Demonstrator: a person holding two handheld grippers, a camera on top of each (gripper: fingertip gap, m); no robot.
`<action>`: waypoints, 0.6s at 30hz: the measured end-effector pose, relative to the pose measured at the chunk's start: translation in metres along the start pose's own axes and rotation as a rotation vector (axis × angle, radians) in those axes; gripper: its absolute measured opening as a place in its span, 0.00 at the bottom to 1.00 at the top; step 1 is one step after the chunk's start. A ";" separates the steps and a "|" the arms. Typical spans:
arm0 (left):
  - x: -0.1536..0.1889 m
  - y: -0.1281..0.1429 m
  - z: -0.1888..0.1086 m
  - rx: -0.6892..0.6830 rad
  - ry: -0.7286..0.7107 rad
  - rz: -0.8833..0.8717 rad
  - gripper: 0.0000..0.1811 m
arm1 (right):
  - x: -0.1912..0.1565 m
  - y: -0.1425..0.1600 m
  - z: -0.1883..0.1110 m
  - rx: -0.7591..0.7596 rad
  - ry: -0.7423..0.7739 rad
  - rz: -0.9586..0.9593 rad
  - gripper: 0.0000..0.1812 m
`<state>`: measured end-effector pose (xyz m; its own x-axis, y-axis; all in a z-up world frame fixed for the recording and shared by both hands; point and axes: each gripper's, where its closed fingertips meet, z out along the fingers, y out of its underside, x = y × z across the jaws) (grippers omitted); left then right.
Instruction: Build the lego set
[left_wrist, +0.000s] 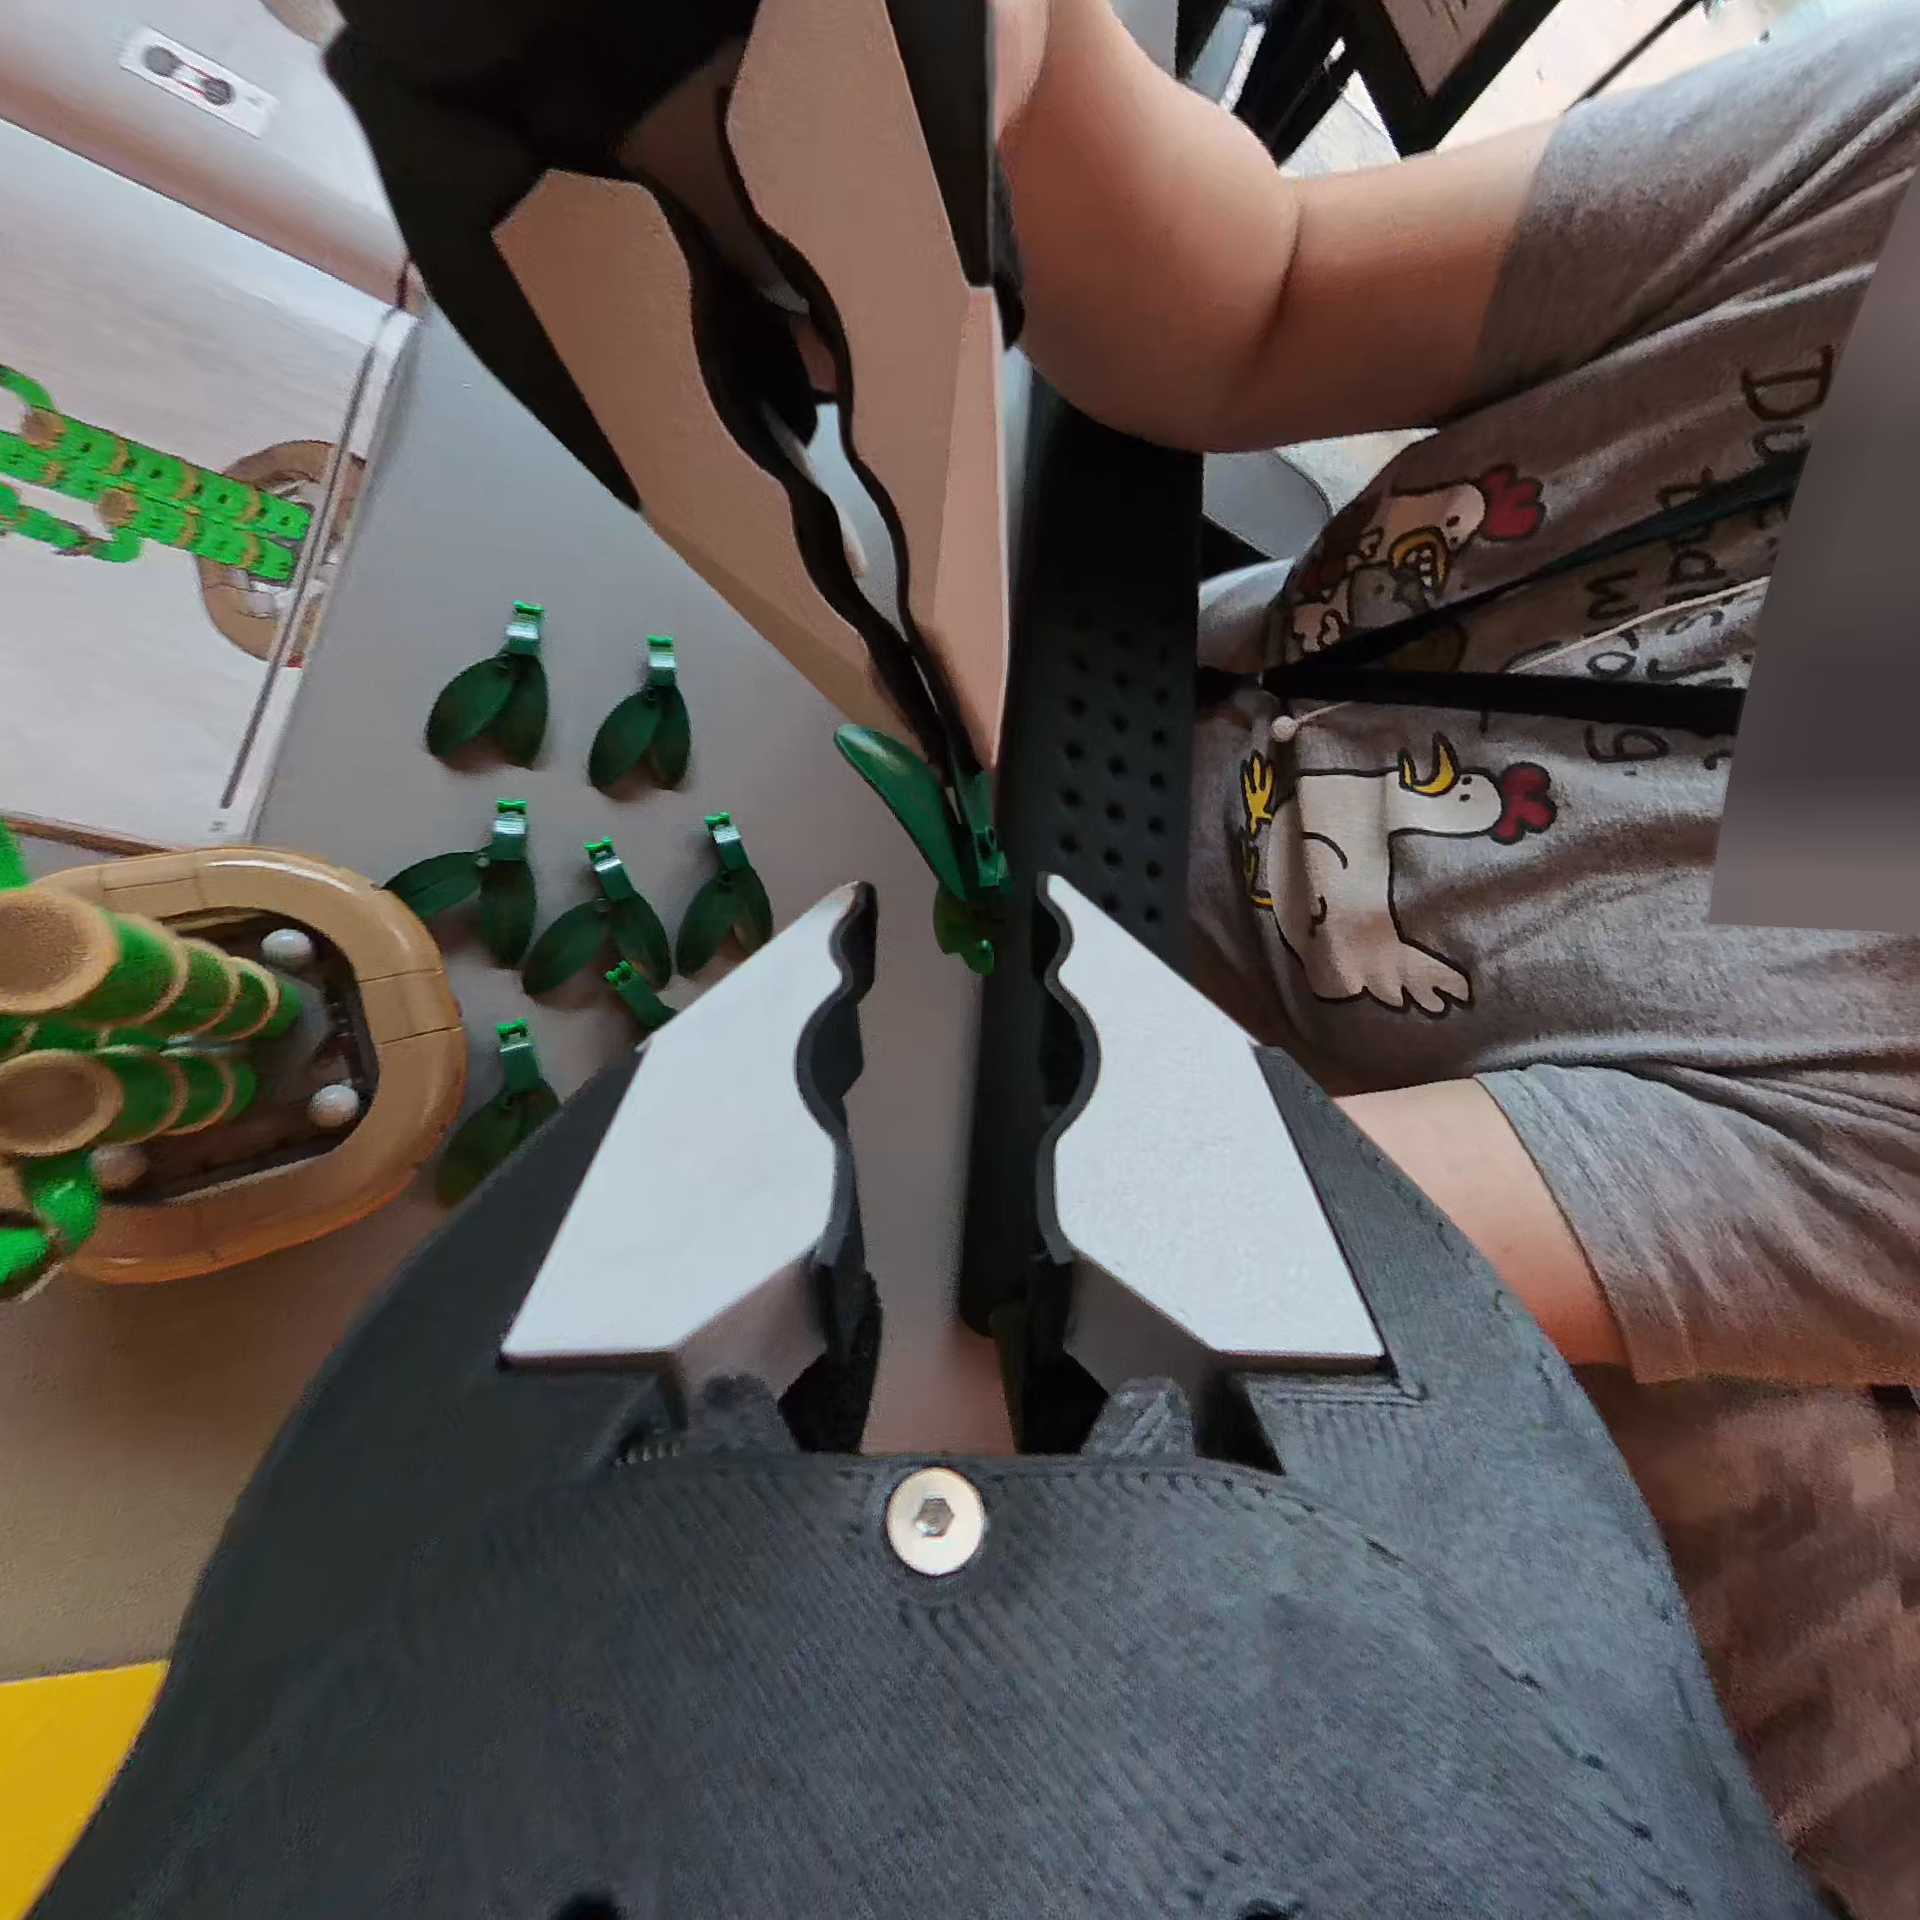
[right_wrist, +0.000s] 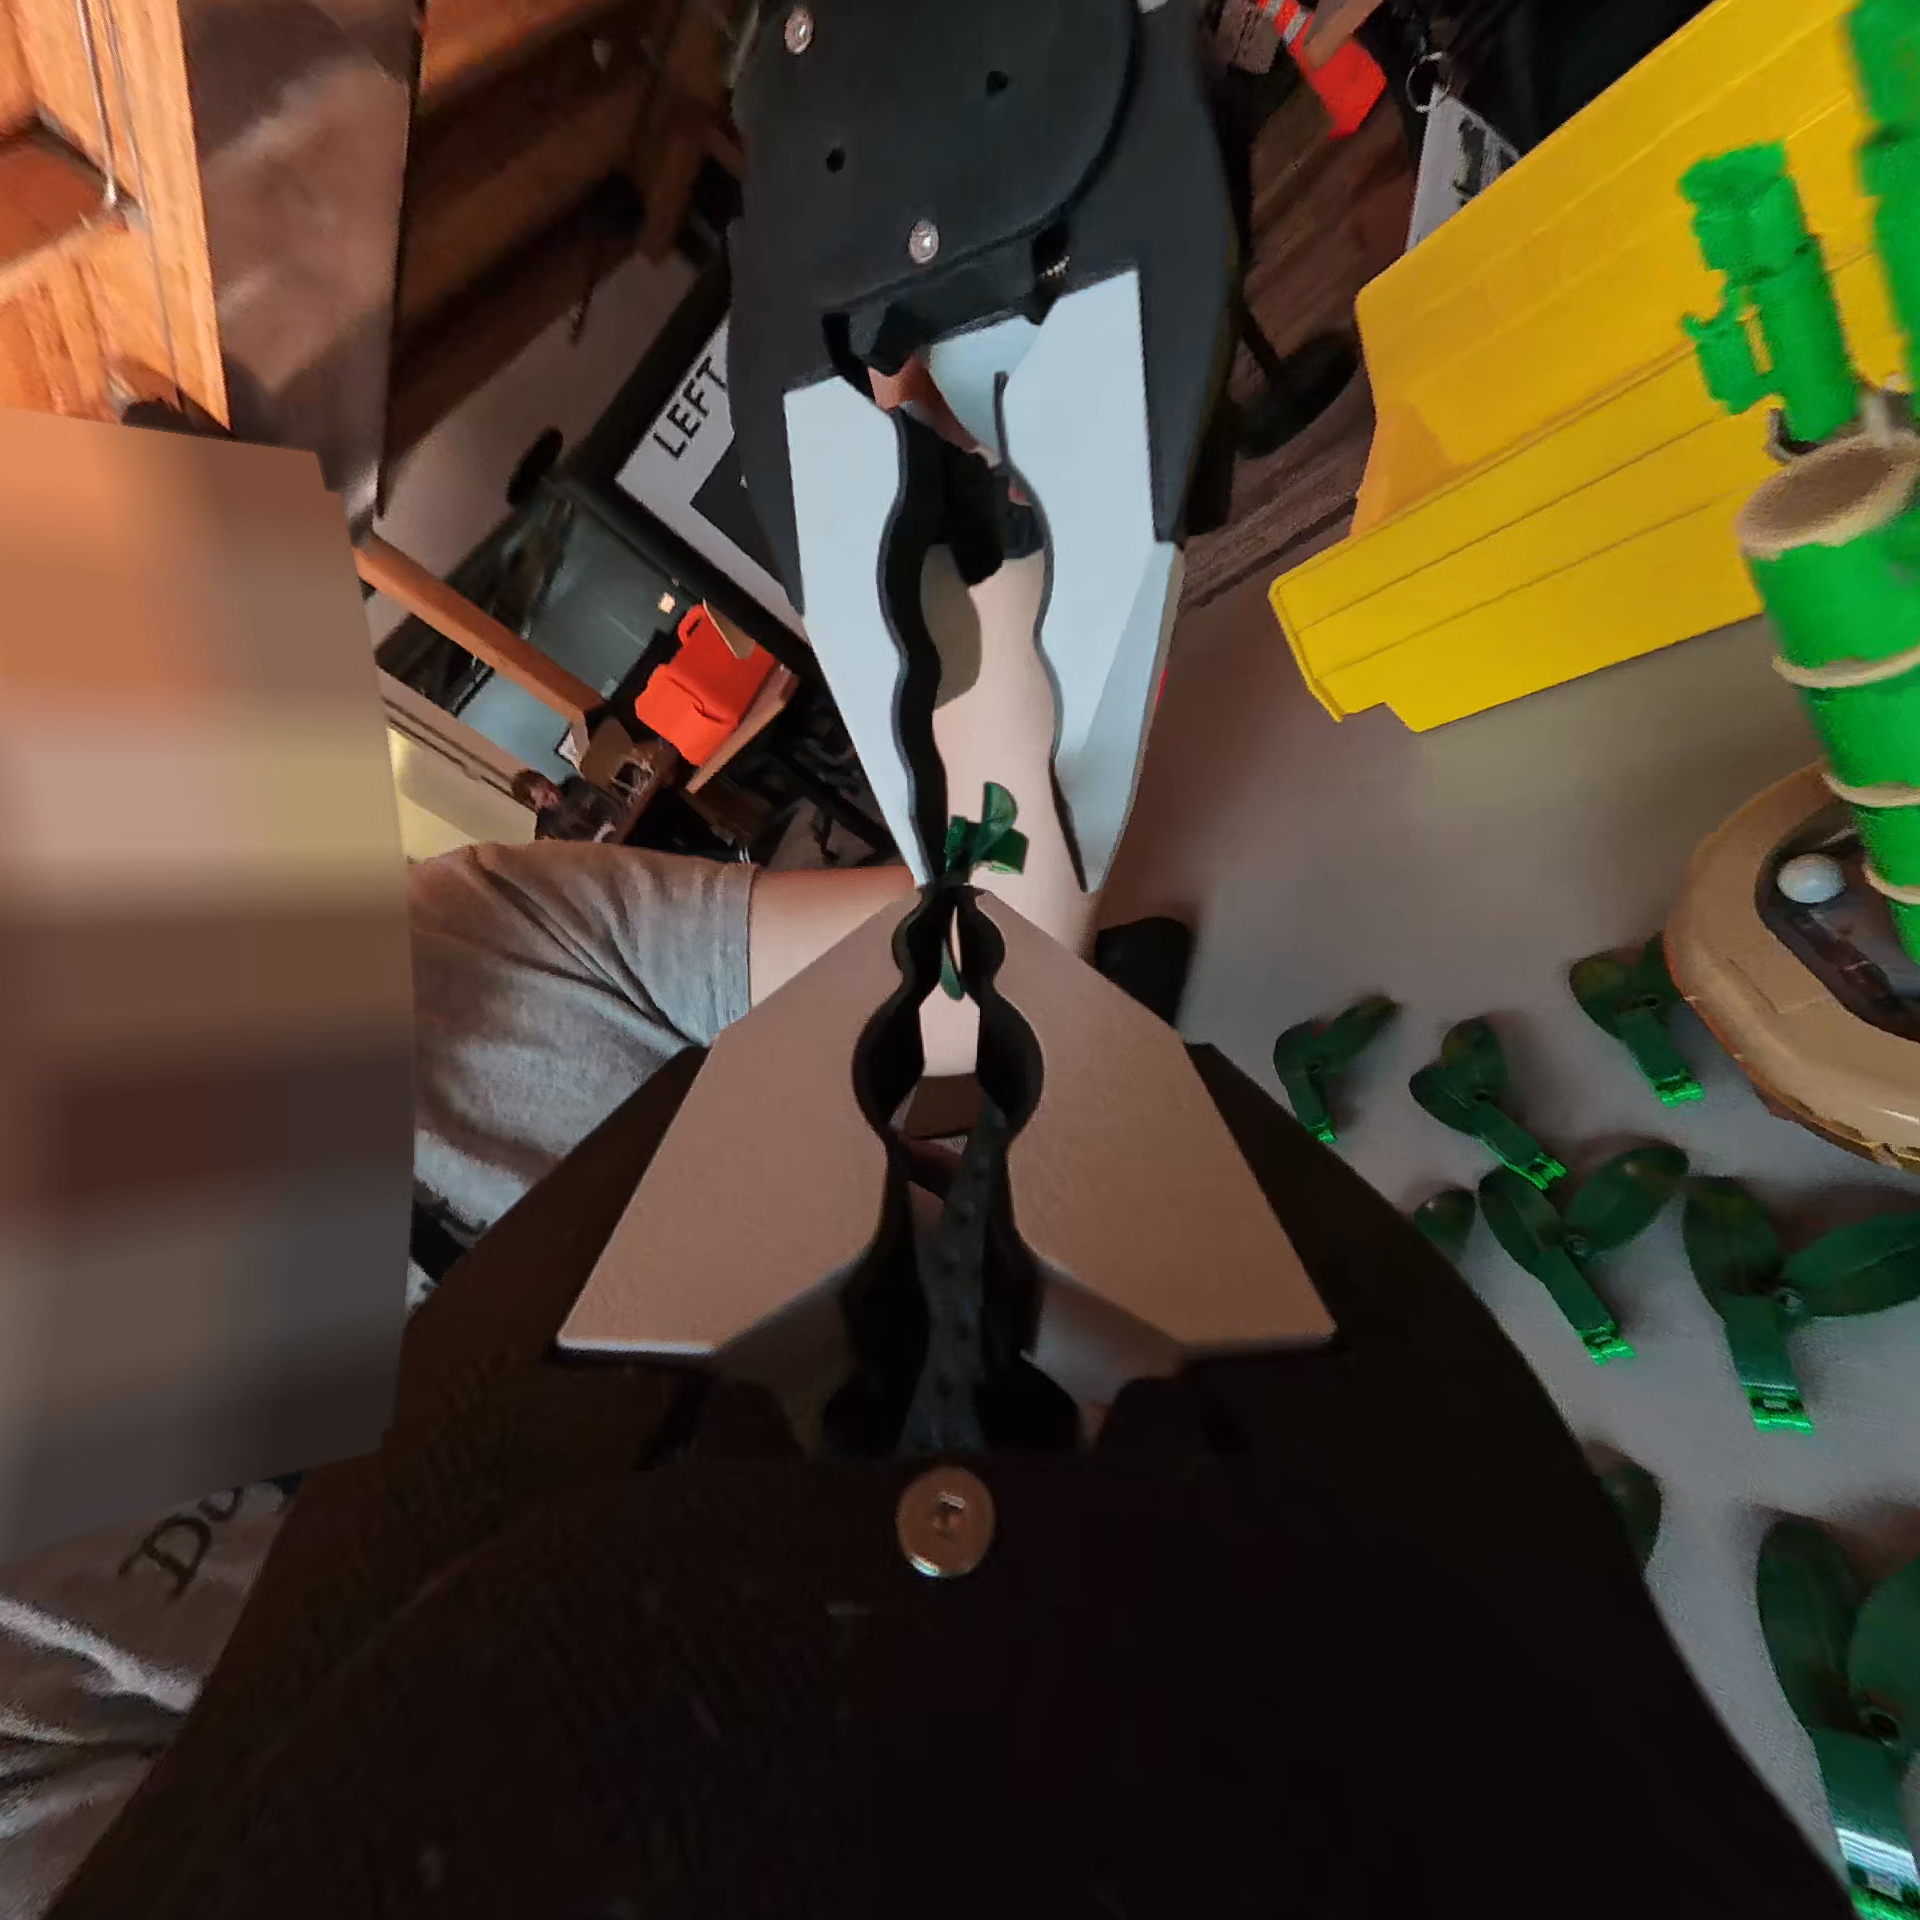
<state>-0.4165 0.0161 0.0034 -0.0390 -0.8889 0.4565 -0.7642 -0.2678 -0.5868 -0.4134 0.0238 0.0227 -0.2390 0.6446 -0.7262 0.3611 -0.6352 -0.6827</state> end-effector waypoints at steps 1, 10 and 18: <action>-0.004 -0.001 -0.003 0.017 -0.019 -0.008 0.18 | 0.002 -0.002 -0.002 0.016 0.002 0.013 0.00; -0.039 -0.025 -0.049 0.222 -0.350 0.001 0.28 | 0.026 -0.033 -0.034 0.246 0.098 0.075 0.00; -0.052 -0.060 -0.046 0.201 -0.590 0.134 0.16 | 0.025 -0.054 -0.069 0.405 0.164 0.056 0.00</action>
<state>-0.3987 0.0957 0.0454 0.2790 -0.9594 -0.0411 -0.6390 -0.1535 -0.7537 -0.3762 0.1038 0.0471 -0.0708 0.6429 -0.7627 -0.0212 -0.7654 -0.6432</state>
